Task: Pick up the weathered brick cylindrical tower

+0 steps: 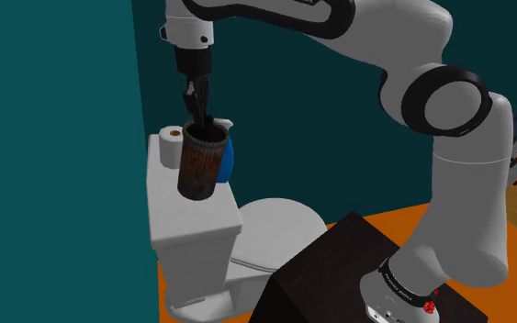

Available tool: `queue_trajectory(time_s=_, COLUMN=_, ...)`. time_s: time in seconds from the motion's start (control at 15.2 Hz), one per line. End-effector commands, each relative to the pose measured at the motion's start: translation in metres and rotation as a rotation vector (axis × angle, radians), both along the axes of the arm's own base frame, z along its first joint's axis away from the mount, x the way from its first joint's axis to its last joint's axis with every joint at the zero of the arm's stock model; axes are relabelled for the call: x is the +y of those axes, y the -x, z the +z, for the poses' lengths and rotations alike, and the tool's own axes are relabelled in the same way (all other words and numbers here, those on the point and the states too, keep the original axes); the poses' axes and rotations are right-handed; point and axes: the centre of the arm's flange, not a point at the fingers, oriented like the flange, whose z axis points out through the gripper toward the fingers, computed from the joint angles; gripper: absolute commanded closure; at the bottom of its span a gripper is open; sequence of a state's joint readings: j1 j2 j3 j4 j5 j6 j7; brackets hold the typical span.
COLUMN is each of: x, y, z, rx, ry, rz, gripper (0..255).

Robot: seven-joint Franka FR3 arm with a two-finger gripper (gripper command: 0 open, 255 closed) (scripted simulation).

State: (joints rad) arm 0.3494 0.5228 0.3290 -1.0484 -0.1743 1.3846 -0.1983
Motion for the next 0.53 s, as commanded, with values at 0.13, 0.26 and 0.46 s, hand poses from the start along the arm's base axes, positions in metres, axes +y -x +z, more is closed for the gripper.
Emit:
queue_trajectory(time_s=0.13, x=-0.001, y=0.0, z=0.022, rx=0.0, ry=0.0, rz=0.0, gripper=255)
queue_trajectory(time_s=0.26, x=-0.001, y=0.0, z=0.032, rx=0.0, ry=0.0, rz=0.0, gripper=255)
queue_trajectory(time_s=0.46, x=-0.001, y=0.0, z=0.039, rx=0.0, ry=0.0, rz=0.0, gripper=255)
